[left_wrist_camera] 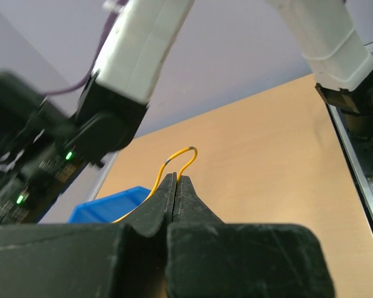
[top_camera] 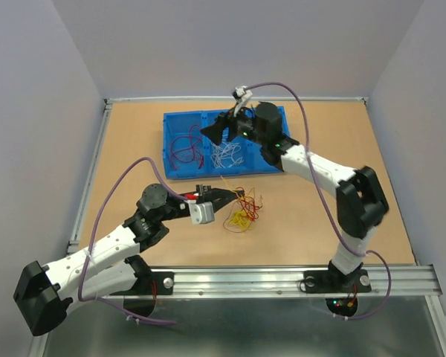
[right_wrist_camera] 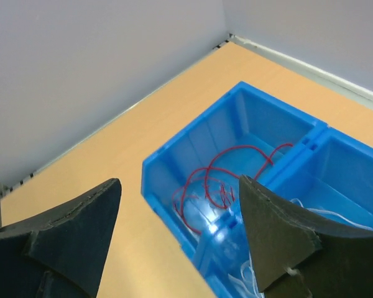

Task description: Untangle the cables

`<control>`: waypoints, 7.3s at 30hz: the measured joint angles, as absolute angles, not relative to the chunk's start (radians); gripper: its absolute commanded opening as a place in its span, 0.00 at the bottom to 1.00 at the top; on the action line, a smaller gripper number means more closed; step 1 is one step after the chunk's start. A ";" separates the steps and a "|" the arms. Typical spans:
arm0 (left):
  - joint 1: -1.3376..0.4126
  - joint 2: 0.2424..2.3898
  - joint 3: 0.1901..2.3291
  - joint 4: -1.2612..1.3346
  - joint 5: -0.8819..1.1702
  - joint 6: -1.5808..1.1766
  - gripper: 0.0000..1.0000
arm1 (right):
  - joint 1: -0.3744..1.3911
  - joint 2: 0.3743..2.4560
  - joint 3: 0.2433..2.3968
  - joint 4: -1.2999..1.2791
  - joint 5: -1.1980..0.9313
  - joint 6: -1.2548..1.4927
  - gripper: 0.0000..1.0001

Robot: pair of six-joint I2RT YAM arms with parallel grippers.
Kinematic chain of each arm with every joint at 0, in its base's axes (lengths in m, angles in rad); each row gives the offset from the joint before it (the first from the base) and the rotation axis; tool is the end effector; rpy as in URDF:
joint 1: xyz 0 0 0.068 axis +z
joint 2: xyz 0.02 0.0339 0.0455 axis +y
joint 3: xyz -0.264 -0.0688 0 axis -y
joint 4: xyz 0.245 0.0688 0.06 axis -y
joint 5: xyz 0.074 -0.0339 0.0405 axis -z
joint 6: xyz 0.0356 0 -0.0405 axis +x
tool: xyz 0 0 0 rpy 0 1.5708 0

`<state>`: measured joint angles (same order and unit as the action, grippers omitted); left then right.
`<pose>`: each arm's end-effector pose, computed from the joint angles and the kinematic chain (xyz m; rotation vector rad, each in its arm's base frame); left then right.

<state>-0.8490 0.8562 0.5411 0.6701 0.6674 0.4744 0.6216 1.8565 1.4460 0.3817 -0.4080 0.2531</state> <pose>0.1117 -0.1603 0.3295 1.1985 0.5743 -0.7235 0.3573 0.2733 0.3210 -0.6313 1.5687 0.9929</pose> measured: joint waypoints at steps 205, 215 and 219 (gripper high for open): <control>-0.639 0.986 0.565 0.830 0.410 0.092 0.89 | 0.870 1.159 0.771 0.384 0.233 -0.099 0.01; -0.640 1.135 0.633 0.760 0.468 0.164 0.89 | 0.631 1.270 0.787 0.401 0.382 -0.005 0.01; -0.640 1.186 0.650 0.728 0.494 0.195 0.89 | 0.559 1.399 0.872 0.408 0.372 0.019 0.01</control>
<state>-0.6403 1.1862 0.6498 0.7277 0.4938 0.1951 0.5594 1.3994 0.8719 0.4076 0.3717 0.0193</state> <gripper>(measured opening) 0.890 0.022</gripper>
